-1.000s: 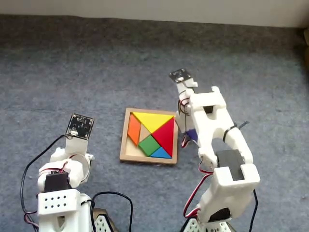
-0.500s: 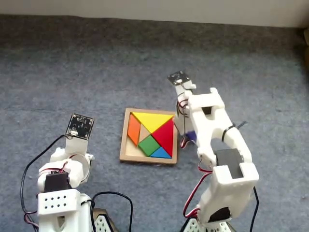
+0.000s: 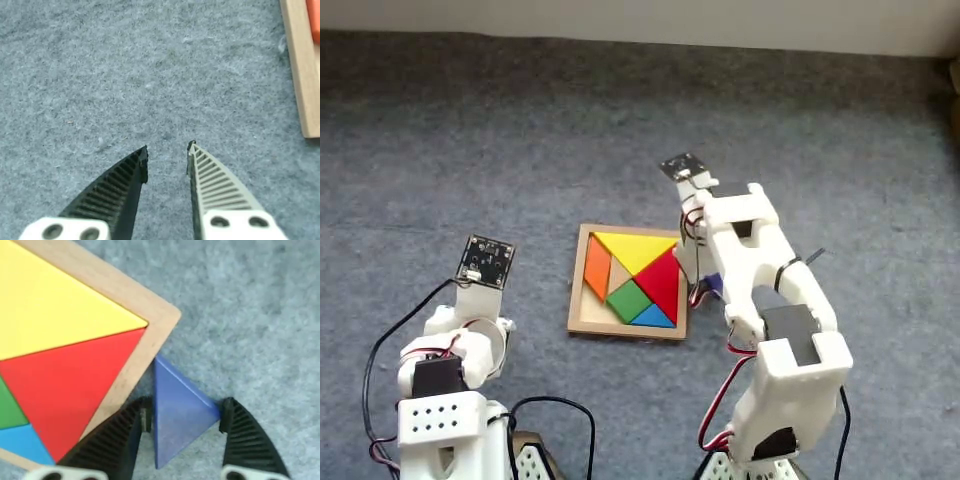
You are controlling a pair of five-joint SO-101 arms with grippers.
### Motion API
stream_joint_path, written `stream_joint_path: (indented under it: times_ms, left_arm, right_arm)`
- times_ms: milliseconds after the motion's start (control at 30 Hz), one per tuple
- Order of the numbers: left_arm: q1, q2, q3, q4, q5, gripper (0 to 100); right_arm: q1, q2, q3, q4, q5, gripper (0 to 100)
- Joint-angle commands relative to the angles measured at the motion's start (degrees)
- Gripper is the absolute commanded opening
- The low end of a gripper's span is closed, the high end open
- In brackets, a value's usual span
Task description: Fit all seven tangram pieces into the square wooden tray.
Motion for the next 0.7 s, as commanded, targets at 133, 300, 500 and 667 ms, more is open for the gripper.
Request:
stream_joint_path:
  times_ms: [133,300,500,667]
  left_arm:
    - [-0.7,-0.7,-0.4,-0.6,0.2,15]
    - [-0.7,-0.7,-0.4,-0.6,0.2,15]
    - [-0.7,-0.7,-0.4,-0.6,0.2,15]
    - [-0.7,-0.7,-0.4,-0.6,0.2,15]
  right_arm:
    - [1.5,-6.8,1.1,0.6,-0.2,10.1]
    - [3.8,-15.1,4.4,0.6,-0.2,10.1]
    - [4.0,-23.7,8.7,0.6,-0.1,10.1]
    - [0.5,-31.2,11.8,0.6,-0.6,10.1]
